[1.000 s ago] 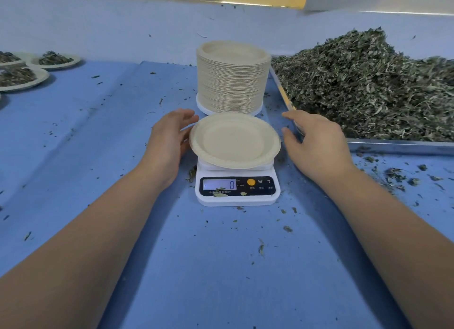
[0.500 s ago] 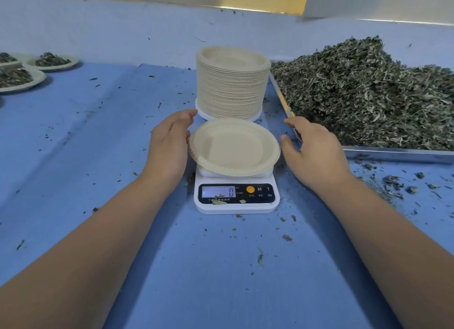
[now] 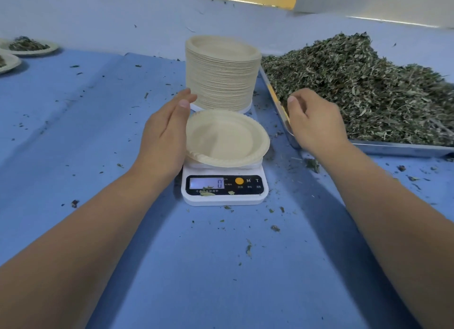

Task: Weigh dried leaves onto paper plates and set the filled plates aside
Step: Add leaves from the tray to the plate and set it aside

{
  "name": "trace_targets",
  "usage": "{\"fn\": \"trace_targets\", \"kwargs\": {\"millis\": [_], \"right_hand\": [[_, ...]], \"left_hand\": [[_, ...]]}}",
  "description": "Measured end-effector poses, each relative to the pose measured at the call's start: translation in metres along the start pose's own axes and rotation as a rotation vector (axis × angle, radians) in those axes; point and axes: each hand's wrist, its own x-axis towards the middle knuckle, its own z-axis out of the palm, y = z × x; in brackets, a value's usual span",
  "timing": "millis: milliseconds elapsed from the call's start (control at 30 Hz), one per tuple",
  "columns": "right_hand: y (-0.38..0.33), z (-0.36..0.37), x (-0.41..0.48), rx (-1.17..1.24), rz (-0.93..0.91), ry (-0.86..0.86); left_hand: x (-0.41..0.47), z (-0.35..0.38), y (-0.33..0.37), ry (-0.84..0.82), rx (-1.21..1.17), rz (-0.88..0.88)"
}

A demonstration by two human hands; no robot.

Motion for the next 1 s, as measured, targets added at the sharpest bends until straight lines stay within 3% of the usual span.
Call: {"fn": "trace_targets", "kwargs": {"millis": [200,433,567,733,867,1000], "right_hand": [[0.018,0.011,0.069,-0.062,0.207,-0.218],[0.032,0.039,0.101,-0.294,0.087,-0.181],[0.032,0.057,0.122,-0.558,-0.023,-0.211],[0.046,0.06,0.133,-0.83,0.07,-0.221],[0.05,0.059,0.131,-0.797,0.239,-0.369],[0.038,0.057,0.129,-0.742,0.17,-0.444]], "left_hand": [[0.011,0.005,0.001,0.031,-0.216,-0.267],[0.015,0.004,-0.01,0.028,-0.266,-0.317],[0.017,0.004,-0.013,0.042,-0.337,-0.338],[0.018,0.004,-0.014,0.054,-0.386,-0.379],[0.02,0.006,-0.015,0.058,-0.388,-0.39],[0.022,0.007,-0.014,0.125,-0.379,-0.399]]}}
